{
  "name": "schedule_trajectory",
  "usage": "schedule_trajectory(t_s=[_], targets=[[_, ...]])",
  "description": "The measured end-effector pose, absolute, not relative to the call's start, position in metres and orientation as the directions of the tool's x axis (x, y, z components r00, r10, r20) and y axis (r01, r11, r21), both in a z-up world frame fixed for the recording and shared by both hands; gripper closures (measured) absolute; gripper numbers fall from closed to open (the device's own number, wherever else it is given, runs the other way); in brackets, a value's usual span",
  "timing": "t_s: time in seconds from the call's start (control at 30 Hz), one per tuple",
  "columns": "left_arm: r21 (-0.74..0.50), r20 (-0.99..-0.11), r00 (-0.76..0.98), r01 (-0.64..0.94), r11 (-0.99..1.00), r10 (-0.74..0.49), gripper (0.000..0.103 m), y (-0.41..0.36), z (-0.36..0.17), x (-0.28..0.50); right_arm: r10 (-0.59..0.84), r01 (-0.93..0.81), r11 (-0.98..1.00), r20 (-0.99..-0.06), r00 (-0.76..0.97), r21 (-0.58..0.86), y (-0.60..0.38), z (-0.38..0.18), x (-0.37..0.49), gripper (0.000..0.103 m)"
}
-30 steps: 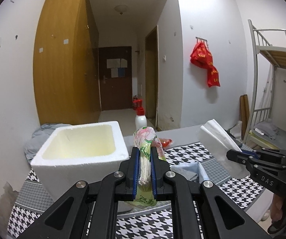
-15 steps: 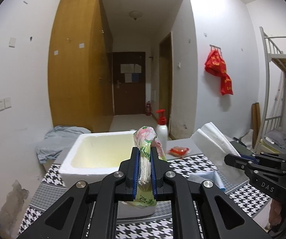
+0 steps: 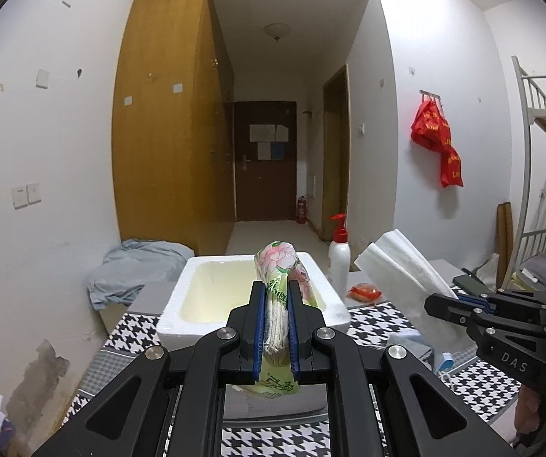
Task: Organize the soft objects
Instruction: 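Carry the bread bag and tissues with both grippers over the white foam box, then open the left gripper to drop the bread bag into the box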
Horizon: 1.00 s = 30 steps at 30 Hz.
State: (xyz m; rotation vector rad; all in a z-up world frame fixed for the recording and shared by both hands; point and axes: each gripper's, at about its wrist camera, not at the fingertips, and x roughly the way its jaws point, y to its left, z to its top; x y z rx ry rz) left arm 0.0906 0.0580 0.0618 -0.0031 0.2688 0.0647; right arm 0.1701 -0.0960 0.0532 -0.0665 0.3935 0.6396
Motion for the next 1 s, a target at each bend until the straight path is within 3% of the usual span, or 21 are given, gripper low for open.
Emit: schedule_trajectory(t_s=[0.9,1.0], targets=[[-0.002,-0.337,0.939,-0.07,0.998,0.065,0.092,0.086,0.059,0.165,0.561,-0.588,0.806,-0.399,0.725,0.064,-0.071,0.057,0.199,0.095],[-0.02,-0.347,0.936,-0.069,0.997,0.058,0.087,0.091,0.055,0.172,0.555,-0.584,0.81,-0.402,0.728,0.061,-0.07,0.057,0.2,0.095]])
